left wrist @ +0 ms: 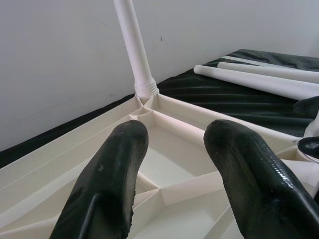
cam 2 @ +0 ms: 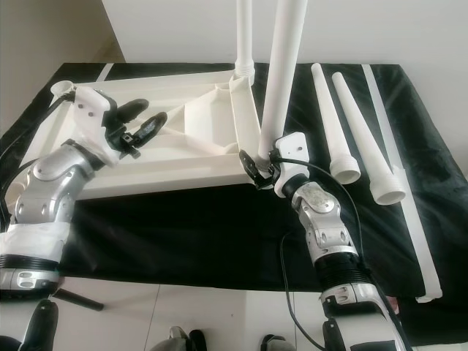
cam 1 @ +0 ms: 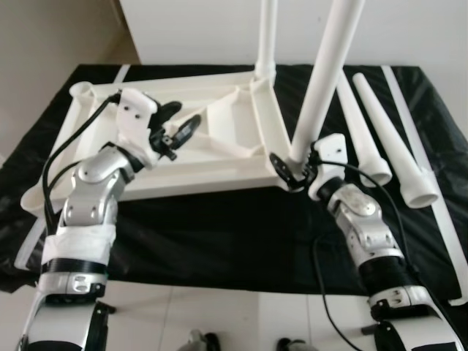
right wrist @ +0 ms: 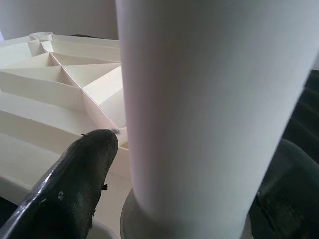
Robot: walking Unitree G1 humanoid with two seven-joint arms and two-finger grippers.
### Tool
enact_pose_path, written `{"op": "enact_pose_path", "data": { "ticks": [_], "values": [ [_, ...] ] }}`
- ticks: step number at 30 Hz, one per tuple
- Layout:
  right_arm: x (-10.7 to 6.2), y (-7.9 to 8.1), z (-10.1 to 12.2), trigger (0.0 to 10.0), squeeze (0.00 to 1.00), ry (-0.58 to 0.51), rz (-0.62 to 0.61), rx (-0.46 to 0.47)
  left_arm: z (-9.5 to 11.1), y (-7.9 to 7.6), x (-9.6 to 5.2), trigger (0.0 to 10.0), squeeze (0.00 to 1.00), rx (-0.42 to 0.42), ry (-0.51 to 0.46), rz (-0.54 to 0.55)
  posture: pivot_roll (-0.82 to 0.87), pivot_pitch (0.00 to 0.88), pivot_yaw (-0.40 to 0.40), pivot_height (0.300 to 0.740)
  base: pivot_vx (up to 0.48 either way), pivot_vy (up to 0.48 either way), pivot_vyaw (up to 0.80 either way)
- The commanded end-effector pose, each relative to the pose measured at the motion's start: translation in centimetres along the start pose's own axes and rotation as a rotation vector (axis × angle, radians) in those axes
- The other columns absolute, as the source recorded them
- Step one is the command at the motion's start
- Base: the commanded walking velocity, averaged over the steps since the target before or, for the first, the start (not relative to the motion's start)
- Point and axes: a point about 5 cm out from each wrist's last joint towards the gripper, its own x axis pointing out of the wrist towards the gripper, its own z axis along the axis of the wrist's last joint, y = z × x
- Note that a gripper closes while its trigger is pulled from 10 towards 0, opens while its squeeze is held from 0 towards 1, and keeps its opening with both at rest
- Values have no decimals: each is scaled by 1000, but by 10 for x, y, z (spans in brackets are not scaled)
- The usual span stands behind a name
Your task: Building children table
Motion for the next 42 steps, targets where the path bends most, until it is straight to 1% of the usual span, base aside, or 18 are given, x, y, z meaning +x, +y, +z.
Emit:
{"op": "enact_pose_path", "data": {
  "ticks": [1, 2, 3, 13, 14, 15, 22, 23, 26, 27, 29, 32, 33, 38, 39, 40, 41, 42],
  "values": [
    [-3, 1, -4, 9137, 0, 8, 4, 11, -4, 0, -2, 0, 0, 6, 29, -10, -72, 154, 78, 740, 0, 0, 0],
    [-3, 1, -4, 2863, 0, 8, 5, 13, -4, 0, -2, 0, 0, 7, 32, -11, -73, 153, 79, 740, 0, 0, 0],
    [-3, 1, -4, 0, 0, 7, 4, 14, -5, 0, -2, 0, 0, 9, 35, -11, -72, 153, 77, 740, 0, 0, 0],
    [-5, 0, -6, 0, 0, 19, -36, 11, -6, -1, -3, 0, 0, 12, 45, -16, -70, 146, 68, 740, 0, 0, 0],
    [-5, 0, -8, 4196, 0, 34, -68, 22, -6, -2, -3, 0, 0, 13, 46, -17, -70, 145, 68, 740, 0, 0, 0],
    [-4, 0, -9, 10000, 0, 48, -104, 37, -7, -2, -3, 0, 0, 14, 48, -19, -69, 144, 66, 740, 0, 0, 0],
    [-5, 5, -14, 10000, 0, 95, -279, 83, -7, -4, -4, 0, 0, 15, 52, -22, -69, 139, 60, 740, 0, 0, 0],
    [-5, 9, -15, 10000, 0, 113, -379, 90, -8, -5, -4, 0, 0, 15, 54, -25, -68, 136, 58, 740, 0, 0, 0],
    [-6, 10, -16, 10000, 0, 120, -413, 94, -8, -5, -4, 0, 0, 15, 54, -25, -68, 136, 58, 740, 0, 0, 0],
    [-7, 11, -17, 10000, 0, 134, -474, 99, -8, -5, -4, 0, 0, 16, 54, -26, -66, 135, 53, 740, 0, 0, 0],
    [-9, 19, -19, 10000, 0, 140, -604, 127, -8, -5, -4, 0, 0, 18, 54, -25, -63, 133, 48, 740, 0, 0, 0],
    [-10, 24, -20, 10000, 0, 147, -656, 148, -8, -5, -4, 0, 0, 18, 54, -25, -62, 132, 48, 740, 0, 0, 0],
    [-11, 35, -21, 10000, 0, 158, -729, 184, -7, -6, -5, 0, 0, 20, 53, -23, -58, 130, 47, 740, 0, 0, 0],
    [-6, 48, -18, 10000, 0, 146, -708, 202, -7, -6, -5, 0, 0, 22, 57, -27, -59, 129, 49, 740, 0, 0, 0],
    [-5, 48, -14, 10000, 0, 122, -686, 212, -8, -7, -5, 3451, 0, 30, 63, -33, -60, 129, 48, 740, 0, 0, 0],
    [-5, 48, -14, 10000, 0, 122, -686, 212, -8, -7, -5, 3451, 0, 30, 63, -33, -60, 129, 48, 740, 0, 0, 0],
    [-6, 46, -13, 10000, 0, 111, -683, 209, -8, -7, -4, 10000, 0, 33, 67, -32, -61, 129, 48, 740, 0, 0, 0],
    [-6, 46, -13, 10000, 0, 111, -683, 209, -8, -7, -4, 10000, 0, 33, 67, -32, -61, 129, 48, 740, 0, 0, 0]
  ]
}}
